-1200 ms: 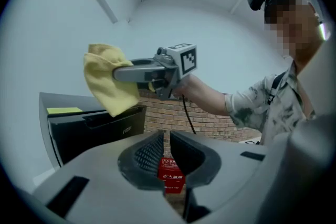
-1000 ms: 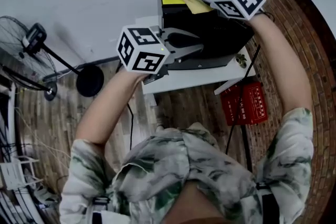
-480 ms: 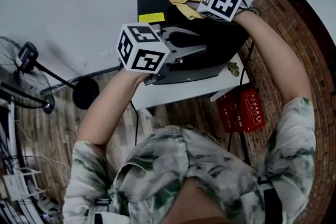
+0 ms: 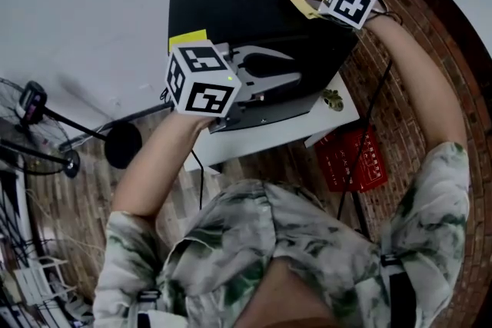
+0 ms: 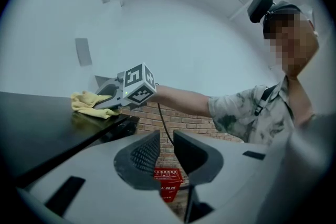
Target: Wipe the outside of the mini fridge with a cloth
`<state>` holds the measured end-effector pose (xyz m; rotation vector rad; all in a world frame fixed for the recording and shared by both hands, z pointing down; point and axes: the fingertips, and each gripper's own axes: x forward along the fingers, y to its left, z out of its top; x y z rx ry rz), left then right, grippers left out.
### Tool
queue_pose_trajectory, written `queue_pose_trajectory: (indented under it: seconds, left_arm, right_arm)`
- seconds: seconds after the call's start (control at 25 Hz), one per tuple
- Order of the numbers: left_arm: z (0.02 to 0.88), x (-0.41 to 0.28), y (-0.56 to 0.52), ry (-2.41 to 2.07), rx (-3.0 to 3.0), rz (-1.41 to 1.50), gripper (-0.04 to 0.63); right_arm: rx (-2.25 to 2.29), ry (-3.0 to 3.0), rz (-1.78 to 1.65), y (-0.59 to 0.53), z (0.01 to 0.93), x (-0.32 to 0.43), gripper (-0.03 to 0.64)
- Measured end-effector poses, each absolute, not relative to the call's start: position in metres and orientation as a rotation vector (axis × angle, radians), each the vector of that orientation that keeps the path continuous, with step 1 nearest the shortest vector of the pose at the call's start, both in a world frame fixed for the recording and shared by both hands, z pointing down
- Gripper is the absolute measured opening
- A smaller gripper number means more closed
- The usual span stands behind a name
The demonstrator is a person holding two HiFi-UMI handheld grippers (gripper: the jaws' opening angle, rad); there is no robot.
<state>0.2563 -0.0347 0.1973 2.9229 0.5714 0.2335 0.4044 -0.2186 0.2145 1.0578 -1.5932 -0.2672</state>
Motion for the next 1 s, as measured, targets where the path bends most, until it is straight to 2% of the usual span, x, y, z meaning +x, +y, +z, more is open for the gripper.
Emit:
queue_pose_trajectory:
  seconds: [0.2,0.36,1.0]
  left_arm:
    - [0.201,0.264,-0.036,0.572,2.919,0.236,0.069]
    - [0.2,0.267,-0.04,0.564,2.913,0.224,0.069]
    - [0.2,0.252,-0.052,0.45,2.92,0.225,0.071]
  right_arm:
    - [1.073,-1.515,-0.276,-0.221,0.214,0.441,0.098]
    - [1.08,-1.521,-0.315,-0.226,0.203,0.437,0.098]
    - [0.842,-1.723,-0.639,-0.303,0.169,0.226,0.098]
